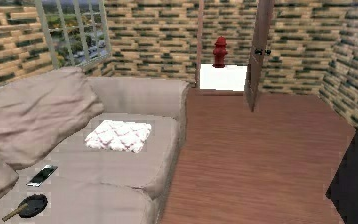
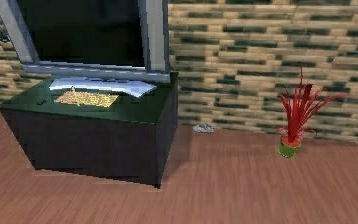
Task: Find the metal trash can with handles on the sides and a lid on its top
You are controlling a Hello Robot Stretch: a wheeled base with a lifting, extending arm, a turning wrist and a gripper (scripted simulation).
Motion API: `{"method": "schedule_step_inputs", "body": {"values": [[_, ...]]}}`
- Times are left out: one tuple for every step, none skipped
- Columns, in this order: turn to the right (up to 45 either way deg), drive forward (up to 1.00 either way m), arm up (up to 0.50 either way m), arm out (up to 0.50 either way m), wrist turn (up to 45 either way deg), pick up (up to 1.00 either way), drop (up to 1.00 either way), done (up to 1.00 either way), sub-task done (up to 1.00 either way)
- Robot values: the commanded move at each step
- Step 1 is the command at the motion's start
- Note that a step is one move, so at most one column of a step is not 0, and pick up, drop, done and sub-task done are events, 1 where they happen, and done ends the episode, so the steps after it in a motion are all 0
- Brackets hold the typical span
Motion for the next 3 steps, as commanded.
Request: {"method": "schedule_step_inputs", "body": {"values": [[-45.0,0.00,0.00,0.00,0.0,0.00,0.00,0.00,0.00],[45.0,0.00,0.00,0.00,0.0,0.00,0.00,0.00,0.00],[45.0,0.00,0.00,0.00,0.0,0.00,0.00,0.00,0.00]]}}
